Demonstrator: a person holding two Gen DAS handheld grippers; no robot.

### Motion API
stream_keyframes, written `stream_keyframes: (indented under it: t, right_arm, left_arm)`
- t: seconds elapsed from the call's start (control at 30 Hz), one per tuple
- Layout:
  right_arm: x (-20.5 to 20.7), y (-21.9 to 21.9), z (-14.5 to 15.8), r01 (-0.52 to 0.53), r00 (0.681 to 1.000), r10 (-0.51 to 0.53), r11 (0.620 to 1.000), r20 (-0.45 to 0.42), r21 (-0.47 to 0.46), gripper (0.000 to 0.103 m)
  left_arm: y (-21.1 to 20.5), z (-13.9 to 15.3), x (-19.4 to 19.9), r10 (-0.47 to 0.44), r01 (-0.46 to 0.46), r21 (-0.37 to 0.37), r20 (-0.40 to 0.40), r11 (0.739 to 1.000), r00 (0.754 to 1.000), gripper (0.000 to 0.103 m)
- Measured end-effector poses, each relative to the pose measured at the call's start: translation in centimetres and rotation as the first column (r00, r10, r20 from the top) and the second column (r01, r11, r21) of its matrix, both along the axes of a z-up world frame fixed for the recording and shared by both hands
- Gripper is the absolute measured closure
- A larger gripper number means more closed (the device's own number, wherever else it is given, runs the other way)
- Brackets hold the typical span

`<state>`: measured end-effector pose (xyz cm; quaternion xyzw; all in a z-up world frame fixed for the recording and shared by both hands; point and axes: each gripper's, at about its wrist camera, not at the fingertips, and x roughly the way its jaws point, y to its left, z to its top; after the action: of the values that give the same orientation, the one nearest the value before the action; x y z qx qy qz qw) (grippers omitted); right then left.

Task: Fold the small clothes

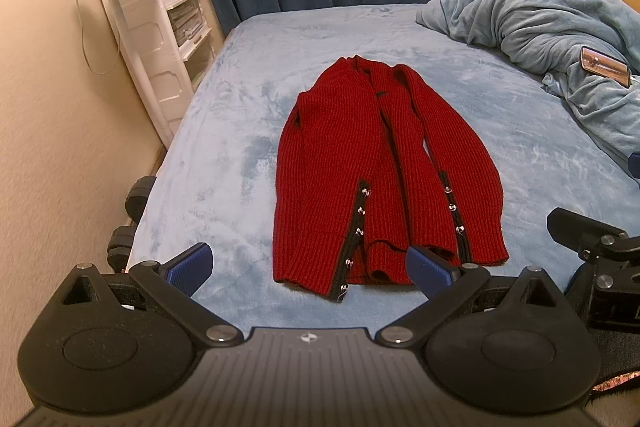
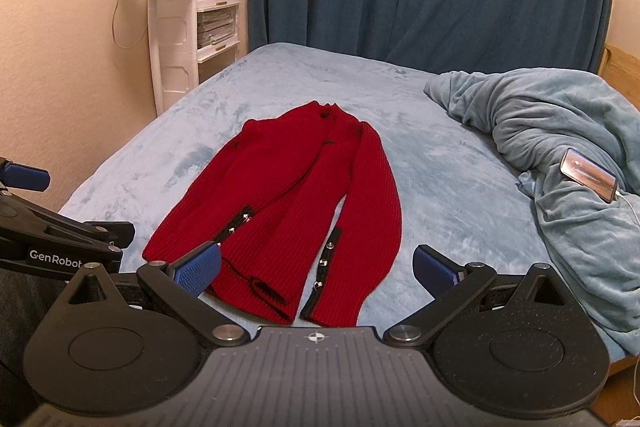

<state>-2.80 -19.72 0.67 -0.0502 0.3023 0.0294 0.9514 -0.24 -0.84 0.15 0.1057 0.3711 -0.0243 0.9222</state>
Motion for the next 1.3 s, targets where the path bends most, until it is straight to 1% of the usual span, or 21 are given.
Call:
stream_keyframes:
  t: [0.77, 1.0, 1.3]
  right_arm:
    - [-0.09, -0.05, -0.06, 0.001, 1.000, -0.001, 1.000, -0.002, -0.001, 0.002]
    - [-0.21, -0.01, -0.17, 0.000, 1.000, 0.000, 1.000, 0.000, -0.002, 0.002]
    - [-0.02, 0.26, -0.13, -0.008, 1.000, 0.008, 1.000, -0.001, -0.010, 0.002]
  left_arm:
    - [-0.04, 0.07, 0.04, 0.000, 0.000, 0.000, 0.000, 1.000, 1.000, 0.000]
    - [-0.18, 0.18, 0.08, 0.009, -0.009, 0.009, -0.002, 1.000, 1.000, 0.000]
    - [0.32, 0.07, 0.12, 0.018, -0.018, 0.003, -0.007, 1.000, 1.000, 0.000]
